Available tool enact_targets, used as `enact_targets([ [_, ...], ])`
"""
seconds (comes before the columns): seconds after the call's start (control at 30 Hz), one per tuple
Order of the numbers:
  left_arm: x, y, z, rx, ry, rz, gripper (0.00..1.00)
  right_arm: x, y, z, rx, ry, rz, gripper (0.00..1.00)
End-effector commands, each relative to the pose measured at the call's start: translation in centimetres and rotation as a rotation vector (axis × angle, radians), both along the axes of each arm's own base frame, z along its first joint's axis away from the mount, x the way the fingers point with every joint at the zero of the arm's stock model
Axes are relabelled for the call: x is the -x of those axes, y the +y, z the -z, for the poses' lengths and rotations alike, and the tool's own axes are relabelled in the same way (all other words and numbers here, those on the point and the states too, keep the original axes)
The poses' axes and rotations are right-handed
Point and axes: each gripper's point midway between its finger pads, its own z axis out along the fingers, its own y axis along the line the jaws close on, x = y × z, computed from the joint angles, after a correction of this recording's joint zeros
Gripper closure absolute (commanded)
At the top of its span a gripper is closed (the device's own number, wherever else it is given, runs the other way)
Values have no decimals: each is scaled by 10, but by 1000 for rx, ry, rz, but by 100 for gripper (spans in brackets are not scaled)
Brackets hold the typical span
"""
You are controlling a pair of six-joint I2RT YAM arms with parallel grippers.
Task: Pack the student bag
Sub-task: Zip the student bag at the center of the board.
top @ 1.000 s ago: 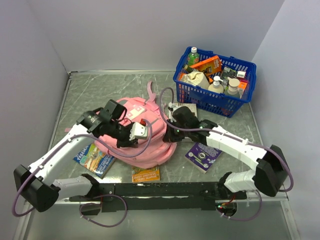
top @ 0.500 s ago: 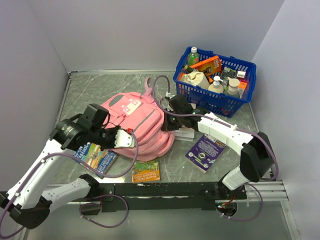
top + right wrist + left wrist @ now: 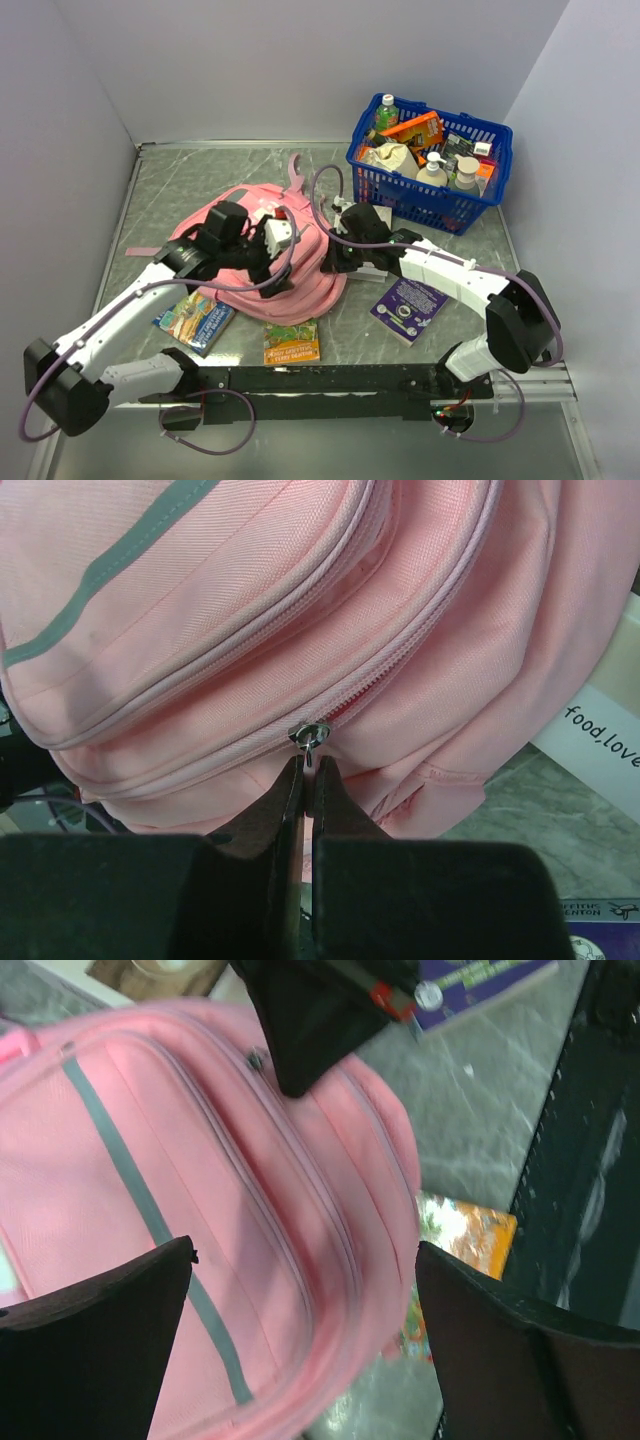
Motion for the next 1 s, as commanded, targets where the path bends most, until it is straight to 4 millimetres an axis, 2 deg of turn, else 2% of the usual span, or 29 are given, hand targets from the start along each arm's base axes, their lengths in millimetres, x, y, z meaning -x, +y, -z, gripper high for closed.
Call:
enact_targets([
  [0.0,-30,-32,-13,93,-46,-72,3,-3,8,-29,-74,-70,-6,100],
  [0.03,-24,-36,-3,73,-37,-56,4,-3,7,-29,-70,-64,-4,100],
  [0.13,-26,-41,18,30,-26,-75,4,-3,10,-30,-70,-46,-7,100],
  [0.3,-29,-48,37,-20,-31,-73,3,0,17,-39,-112,-40,-28,100],
  [0.4,-38,-40,49,-77,-71,-115,4,0,17,-45,-116,-47,-32,100],
  [0.43,-45,-31,58,-122,-98,-164,4,1,17,-47,-119,-48,-37,100],
  [0.5,-54,-25,60,-137,-138,-212,3,2,17,-51,-124,-56,-44,100],
  [0.7,-37,-25,76,-147,-93,-153,3,6,21,-57,-148,-49,-78,100],
  [0.77,-33,-22,83,-159,-93,-132,16,9,23,-59,-158,-47,-95,100],
  [0.8,-34,-22,83,-158,-98,-131,48,9,23,-59,-159,-48,-99,100],
  [0.87,-36,-21,76,-148,-130,-129,91,10,24,-62,-163,-53,-110,100],
  [0.97,-40,-19,66,-161,-166,-129,99,8,21,-64,-151,-70,-112,100],
])
